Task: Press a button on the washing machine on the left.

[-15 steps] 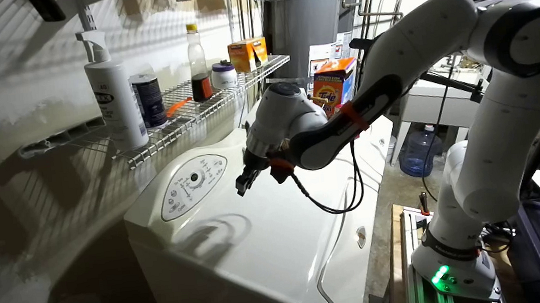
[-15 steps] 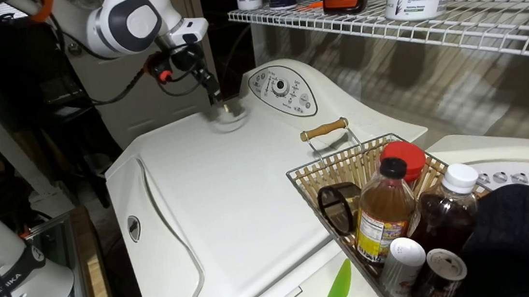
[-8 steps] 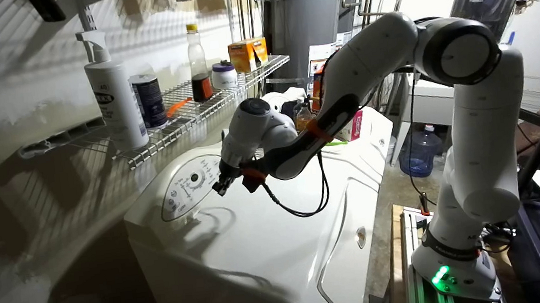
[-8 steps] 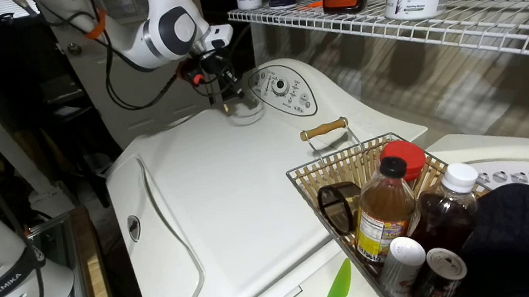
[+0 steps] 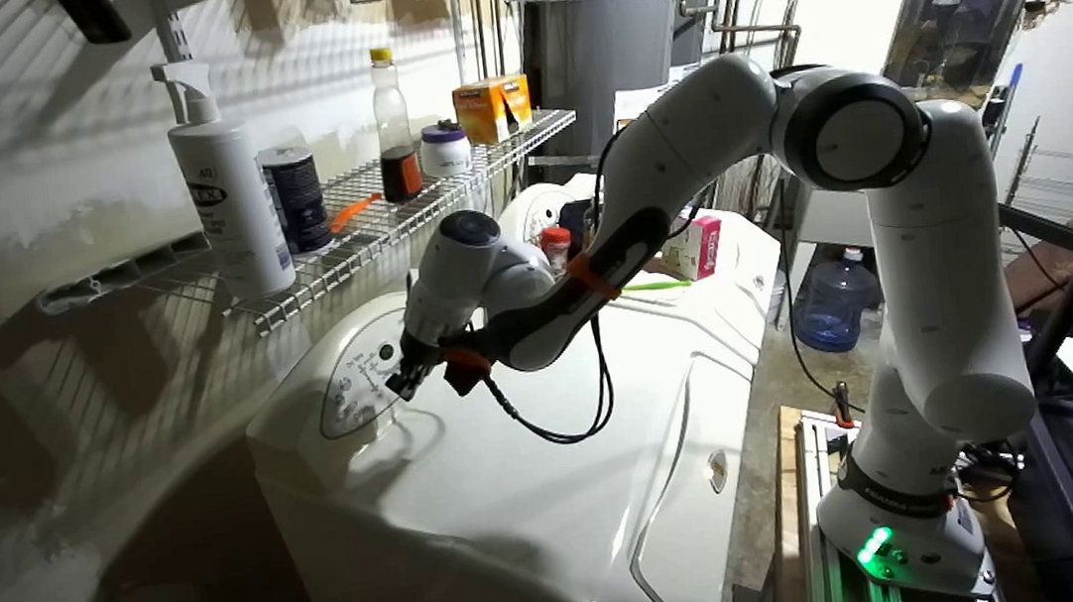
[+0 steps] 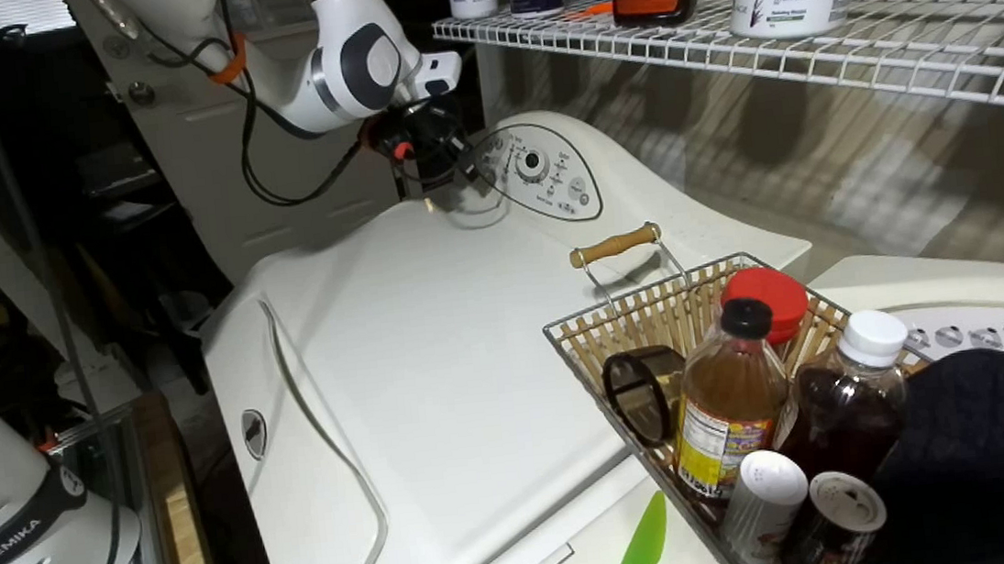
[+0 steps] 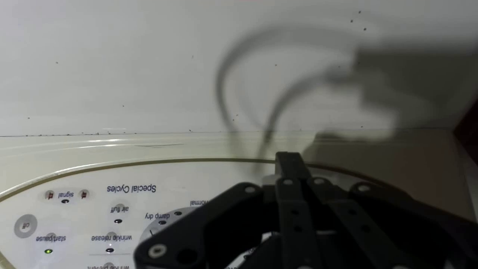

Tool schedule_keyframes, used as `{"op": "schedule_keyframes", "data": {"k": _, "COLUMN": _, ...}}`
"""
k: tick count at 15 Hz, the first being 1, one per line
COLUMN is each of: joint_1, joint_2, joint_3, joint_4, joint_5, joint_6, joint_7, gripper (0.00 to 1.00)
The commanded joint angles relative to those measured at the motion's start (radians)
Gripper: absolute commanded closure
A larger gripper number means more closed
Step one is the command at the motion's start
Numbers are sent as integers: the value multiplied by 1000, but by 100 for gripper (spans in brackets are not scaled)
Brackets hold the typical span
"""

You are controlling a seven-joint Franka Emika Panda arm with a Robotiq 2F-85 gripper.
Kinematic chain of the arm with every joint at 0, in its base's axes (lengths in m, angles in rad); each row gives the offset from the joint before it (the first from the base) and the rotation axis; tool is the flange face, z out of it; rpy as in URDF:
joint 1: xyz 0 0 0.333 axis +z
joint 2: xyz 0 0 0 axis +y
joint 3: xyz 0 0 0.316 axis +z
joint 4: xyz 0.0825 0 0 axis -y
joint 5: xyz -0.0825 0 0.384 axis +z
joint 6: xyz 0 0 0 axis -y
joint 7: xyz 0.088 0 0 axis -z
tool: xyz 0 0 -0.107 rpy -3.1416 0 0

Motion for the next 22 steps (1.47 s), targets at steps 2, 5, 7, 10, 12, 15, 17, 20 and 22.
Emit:
{"op": "schedule_keyframes", "data": {"k": 2, "joint_1": 86, "joint_2": -8, "joint_3": -91, "joint_4": -4, "joint_5": 73, "joint_6": 13, "joint_7": -50, "gripper": 100}}
{"op": "schedule_keyframes", "data": {"k": 5, "joint_1": 128, "joint_2": 41, "joint_3": -155, "joint_4": 34, "joint_5": 87, "joint_6": 26, "joint_7": -82, "gripper": 100}}
{"op": "schedule_keyframes", "data": {"k": 7, "joint_1": 150, "joint_2": 61, "joint_3": -187, "joint_4": 43, "joint_5": 102, "joint_6": 51, "joint_7": -105, "gripper": 100}}
{"op": "schedule_keyframes", "data": {"k": 10, "joint_1": 171, "joint_2": 88, "joint_3": -208, "joint_4": 56, "joint_5": 144, "joint_6": 101, "joint_7": -147, "gripper": 100}}
{"op": "schedule_keyframes", "data": {"k": 12, "joint_1": 176, "joint_2": 100, "joint_3": -202, "joint_4": 63, "joint_5": 193, "joint_6": 129, "joint_7": -202, "gripper": 100}}
{"op": "schedule_keyframes", "data": {"k": 15, "joint_1": 188, "joint_2": 115, "joint_3": -207, "joint_4": 80, "joint_5": 241, "joint_6": 148, "joint_7": -259, "gripper": 100}}
{"op": "schedule_keyframes", "data": {"k": 17, "joint_1": 196, "joint_2": 118, "joint_3": -216, "joint_4": 89, "joint_5": 254, "joint_6": 145, "joint_7": -282, "gripper": 100}}
{"op": "schedule_keyframes", "data": {"k": 20, "joint_1": 201, "joint_2": 123, "joint_3": -231, "joint_4": 98, "joint_5": 259, "joint_6": 142, "joint_7": -298, "gripper": 100}}
{"op": "schedule_keyframes", "data": {"k": 22, "joint_1": 203, "joint_2": 128, "joint_3": -238, "joint_4": 102, "joint_5": 260, "joint_6": 141, "joint_7": -307, "gripper": 100}}
